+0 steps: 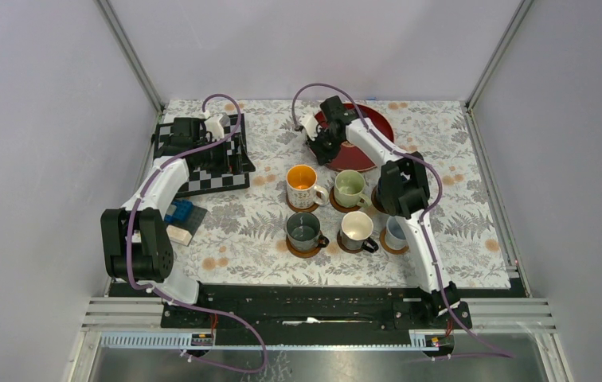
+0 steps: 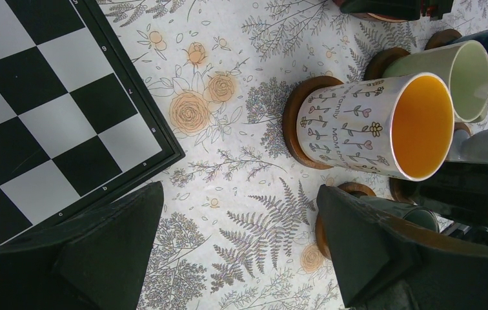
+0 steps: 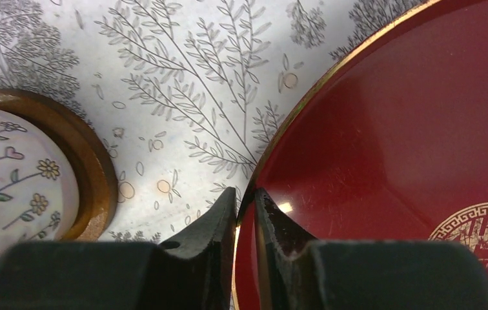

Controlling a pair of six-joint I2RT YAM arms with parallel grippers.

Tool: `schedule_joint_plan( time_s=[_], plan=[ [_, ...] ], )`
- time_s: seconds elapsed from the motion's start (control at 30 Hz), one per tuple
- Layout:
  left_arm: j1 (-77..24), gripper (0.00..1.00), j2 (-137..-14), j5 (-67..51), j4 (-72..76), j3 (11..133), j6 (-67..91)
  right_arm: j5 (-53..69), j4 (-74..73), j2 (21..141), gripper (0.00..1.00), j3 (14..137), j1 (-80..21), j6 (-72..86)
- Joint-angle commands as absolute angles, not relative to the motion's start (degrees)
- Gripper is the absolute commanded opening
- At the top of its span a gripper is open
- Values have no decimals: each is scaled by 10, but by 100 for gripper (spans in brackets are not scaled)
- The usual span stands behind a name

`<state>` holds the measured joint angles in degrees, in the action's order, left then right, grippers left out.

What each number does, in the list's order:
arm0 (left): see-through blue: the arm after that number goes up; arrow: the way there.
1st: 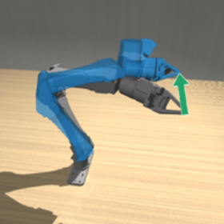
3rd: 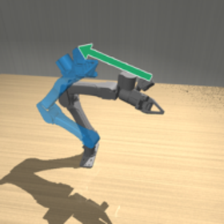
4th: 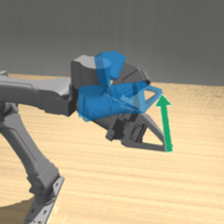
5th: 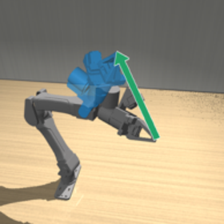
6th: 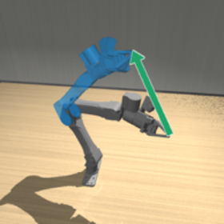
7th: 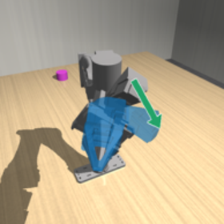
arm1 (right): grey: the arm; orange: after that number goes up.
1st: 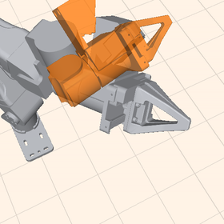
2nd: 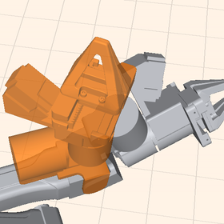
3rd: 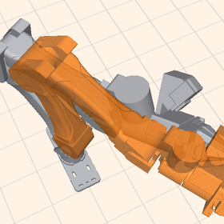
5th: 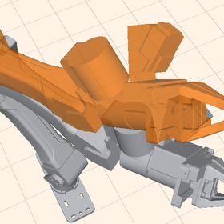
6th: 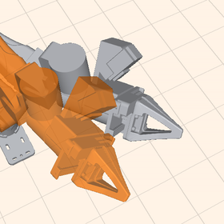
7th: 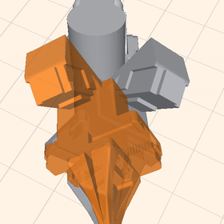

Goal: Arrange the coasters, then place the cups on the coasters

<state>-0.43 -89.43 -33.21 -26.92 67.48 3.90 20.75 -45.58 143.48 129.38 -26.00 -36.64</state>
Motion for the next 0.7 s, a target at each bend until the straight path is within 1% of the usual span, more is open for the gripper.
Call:
schedule_joint_plan(
  time_s=[0.0, 0.3, 0.57, 0.67],
  plan=[
    [-1, 99, -890, -338, -257, 686, 33, 246, -461, 1433, 21, 1333, -277, -389],
    [-1, 99, -887, -339, -265, 690, 29, 234, -469, 1418, 20, 1322, -285, -389],
    [-1, 99, -884, -341, -266, 693, 33, 220, -448, 1368, 32, 1250, -285, -390],
    [-1, 99, -883, -343, -266, 694, 36, 212, -435, 1351, 36, 1241, -285, -384]
  ],
)
